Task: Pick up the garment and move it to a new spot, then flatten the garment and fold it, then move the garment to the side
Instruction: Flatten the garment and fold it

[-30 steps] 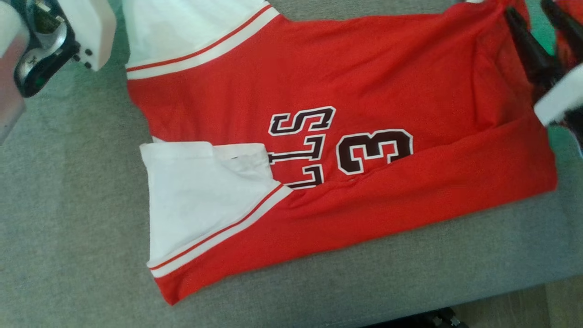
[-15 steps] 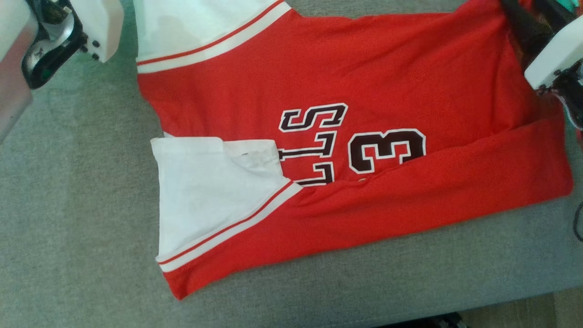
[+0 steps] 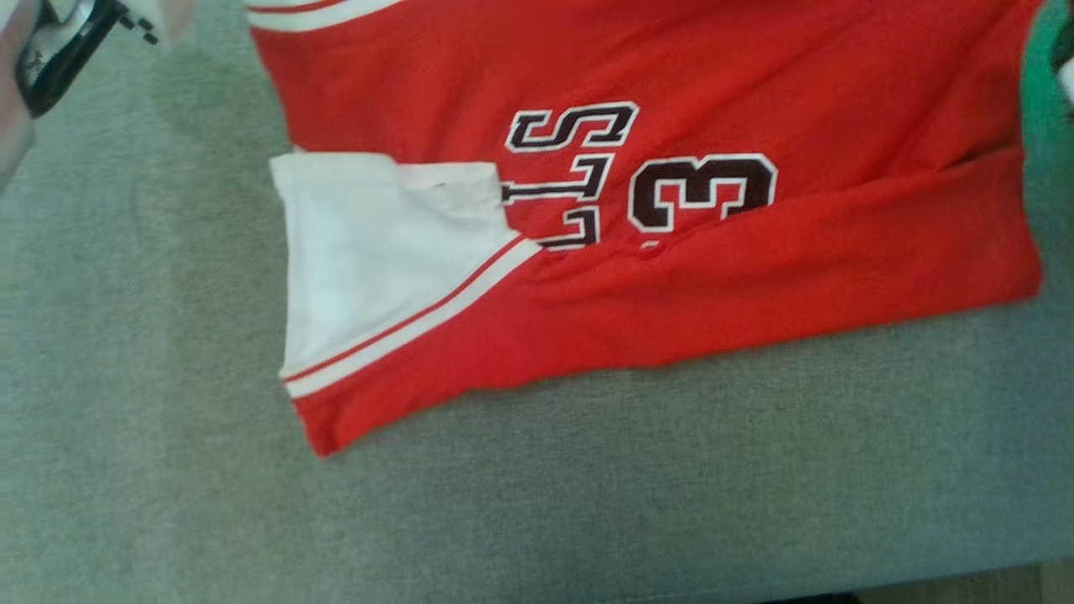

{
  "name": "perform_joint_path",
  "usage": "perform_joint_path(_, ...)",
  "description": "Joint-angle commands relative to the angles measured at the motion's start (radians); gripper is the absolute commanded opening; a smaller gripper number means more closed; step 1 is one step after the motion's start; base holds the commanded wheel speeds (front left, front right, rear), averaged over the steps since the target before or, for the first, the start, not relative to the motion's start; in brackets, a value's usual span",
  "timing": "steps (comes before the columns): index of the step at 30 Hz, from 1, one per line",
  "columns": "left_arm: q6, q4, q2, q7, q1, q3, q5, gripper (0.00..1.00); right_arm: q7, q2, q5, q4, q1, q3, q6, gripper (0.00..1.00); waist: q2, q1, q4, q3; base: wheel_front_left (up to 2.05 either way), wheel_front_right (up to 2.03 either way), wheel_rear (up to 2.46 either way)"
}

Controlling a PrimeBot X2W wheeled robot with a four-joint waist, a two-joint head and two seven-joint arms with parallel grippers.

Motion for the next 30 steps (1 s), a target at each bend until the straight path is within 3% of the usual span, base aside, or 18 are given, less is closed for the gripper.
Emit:
perform_joint_path(1, 0.003, -0.004, 0.036, -0.019, -0.047, 0.046, -0.008, 0.00, -0.012, -0.036, 0.014, -0.038, 0.035, -0.008, -0.001, 0.00, 0.0000, 0.0000, 0.014, -0.014, 0.00, 0.00, 0.00)
perform_joint_path(13, 0.021, -0.222, 0.119, -0.115, 0.167, 0.049, -0.099, 0.00, -0.072, -0.186, 0.087, -0.176, 0.295, -0.039, -0.001, 0.00, 0.0000, 0.0000, 0.111, -0.102, 0.00, 0.00, 0.00)
perform_joint_path(23, 0.131, -0.487, 0.233, -0.131, 0.420, 0.061, -0.124, 0.00, -0.113, -0.227, 0.068, -0.236, 0.495, -0.114, -0.001, 0.00, 0.0000, 0.0000, 0.145, -0.154, 0.00, 0.00, 0.00)
perform_joint_path(30, 0.205, -0.638, 0.277, -0.133, 0.588, 0.080, -0.098, 0.00, -0.125, -0.199, 0.056, -0.276, 0.643, -0.180, -0.001, 0.00, 0.0000, 0.0000, 0.146, -0.171, 0.00, 0.00, 0.00)
